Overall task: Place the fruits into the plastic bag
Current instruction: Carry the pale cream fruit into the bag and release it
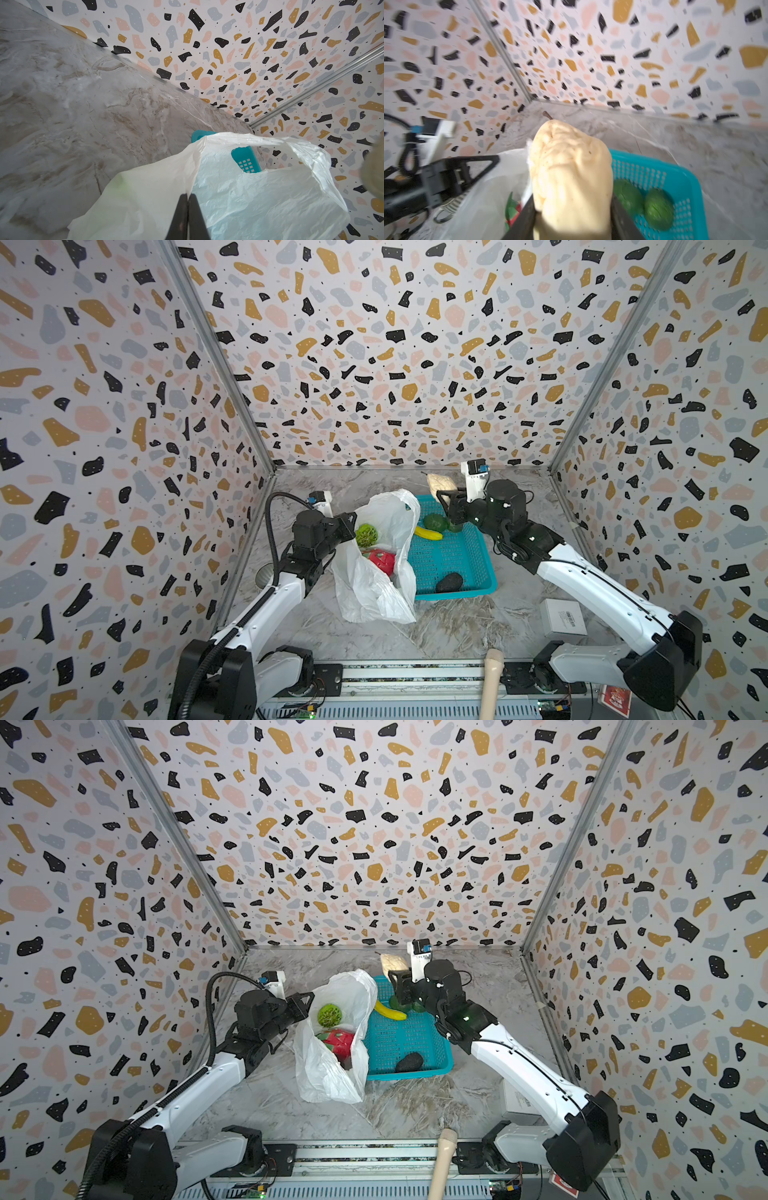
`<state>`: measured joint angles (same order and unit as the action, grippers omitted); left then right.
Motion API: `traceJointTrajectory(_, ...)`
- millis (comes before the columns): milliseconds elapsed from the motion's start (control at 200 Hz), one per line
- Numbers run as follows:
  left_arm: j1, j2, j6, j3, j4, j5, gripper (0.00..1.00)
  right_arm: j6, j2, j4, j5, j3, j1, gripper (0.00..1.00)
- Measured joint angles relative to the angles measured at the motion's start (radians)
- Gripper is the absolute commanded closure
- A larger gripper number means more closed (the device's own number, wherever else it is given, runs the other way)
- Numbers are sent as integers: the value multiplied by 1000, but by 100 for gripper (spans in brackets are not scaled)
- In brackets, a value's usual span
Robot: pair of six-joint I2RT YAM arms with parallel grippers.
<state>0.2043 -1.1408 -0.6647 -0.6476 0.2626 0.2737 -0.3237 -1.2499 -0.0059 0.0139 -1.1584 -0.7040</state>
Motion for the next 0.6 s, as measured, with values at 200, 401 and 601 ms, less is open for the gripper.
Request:
traceJointTrajectory(200, 0, 0, 0, 0, 0, -5, 100, 97, -92, 38, -53, -80, -158, 59)
traceJointTrajectory(401, 0, 4, 0, 0, -11, -45, 100, 84, -311, -42, -97, -147, -204, 57)
traceJointTrajectory(601, 0, 14, 0, 0, -16, -59, 100, 58, -483, -162, -101, -206, -203, 52)
